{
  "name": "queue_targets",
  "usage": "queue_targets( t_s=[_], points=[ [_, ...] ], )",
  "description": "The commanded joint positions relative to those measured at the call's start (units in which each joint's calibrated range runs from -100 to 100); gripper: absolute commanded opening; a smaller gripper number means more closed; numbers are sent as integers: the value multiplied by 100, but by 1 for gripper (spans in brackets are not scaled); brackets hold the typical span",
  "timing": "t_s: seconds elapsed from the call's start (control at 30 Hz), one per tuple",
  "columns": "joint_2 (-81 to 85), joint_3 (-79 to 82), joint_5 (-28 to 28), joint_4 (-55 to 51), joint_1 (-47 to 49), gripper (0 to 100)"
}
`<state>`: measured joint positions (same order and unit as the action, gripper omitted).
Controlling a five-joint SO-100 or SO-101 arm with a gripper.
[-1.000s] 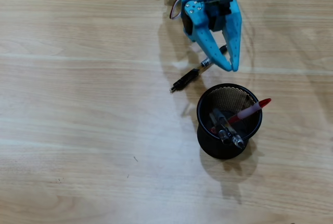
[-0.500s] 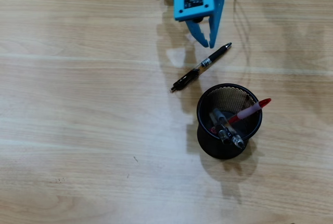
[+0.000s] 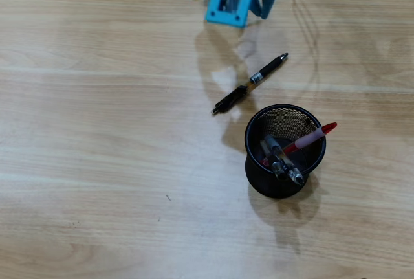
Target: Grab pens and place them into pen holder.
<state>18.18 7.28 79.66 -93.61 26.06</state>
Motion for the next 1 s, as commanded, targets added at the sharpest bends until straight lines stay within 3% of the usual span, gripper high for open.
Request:
queue_targets(
  t_s=[0.0, 0.43, 0.97],
  points=[
    [-430, -357, 50, -37, 51, 2],
    [-1610, -348, 1102, 26, 471, 2],
    [-2315, -619, 1170, 418, 398, 3]
  ],
)
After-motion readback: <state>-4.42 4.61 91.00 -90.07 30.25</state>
